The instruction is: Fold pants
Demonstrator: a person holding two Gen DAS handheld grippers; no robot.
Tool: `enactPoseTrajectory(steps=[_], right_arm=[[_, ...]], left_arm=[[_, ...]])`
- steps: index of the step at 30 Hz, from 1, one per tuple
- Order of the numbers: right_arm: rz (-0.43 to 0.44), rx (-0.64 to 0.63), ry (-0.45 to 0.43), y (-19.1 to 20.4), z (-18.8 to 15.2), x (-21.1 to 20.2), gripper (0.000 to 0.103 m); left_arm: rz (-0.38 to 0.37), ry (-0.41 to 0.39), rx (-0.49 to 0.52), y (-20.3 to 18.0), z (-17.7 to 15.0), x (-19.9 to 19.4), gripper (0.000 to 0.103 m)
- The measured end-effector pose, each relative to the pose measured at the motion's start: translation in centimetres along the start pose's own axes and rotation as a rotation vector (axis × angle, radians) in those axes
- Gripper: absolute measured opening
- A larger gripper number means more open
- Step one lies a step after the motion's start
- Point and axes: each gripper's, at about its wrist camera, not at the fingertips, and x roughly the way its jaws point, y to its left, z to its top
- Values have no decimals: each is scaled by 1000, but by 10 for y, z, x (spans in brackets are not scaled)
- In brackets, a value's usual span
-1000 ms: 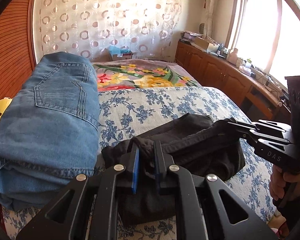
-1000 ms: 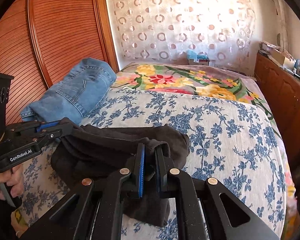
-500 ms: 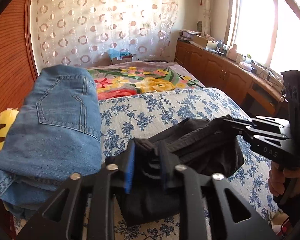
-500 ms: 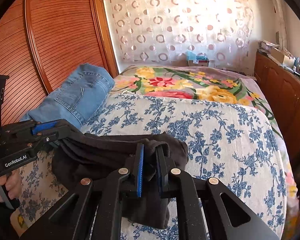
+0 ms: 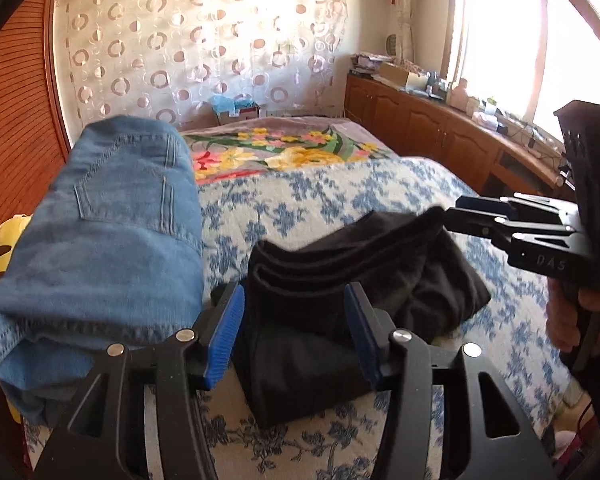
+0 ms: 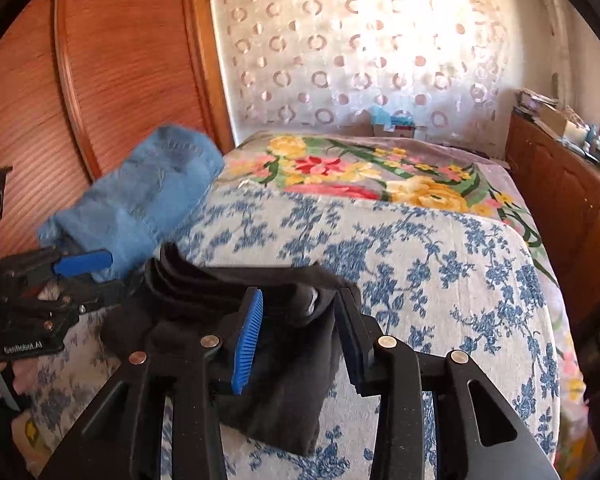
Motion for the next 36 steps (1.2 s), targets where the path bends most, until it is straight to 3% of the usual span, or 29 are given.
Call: enactPoseTrajectory(steps=[7,16,21,27,30,36], right_arm=[[-19,-104,96,7,-10,24,39],[-35,-171,106,9,13,65,38],[-178,-94,57,-7,23,70,37],[-97,-38,23,-9,13,39,37],[-18,-48,47,-5,-3,22,37],[60,-96,107,-3,-39,7,37]], left_arm=[[10,42,-4,3,-15,12,53],[8,49,-9,5,-22,10,53],[6,52,-12,6,-27,9,53],[-10,43,-25,9,-34,1,53],[-31,37,-35,10,-38,-3,53],[-42,66,-34,11,-50,0,48]])
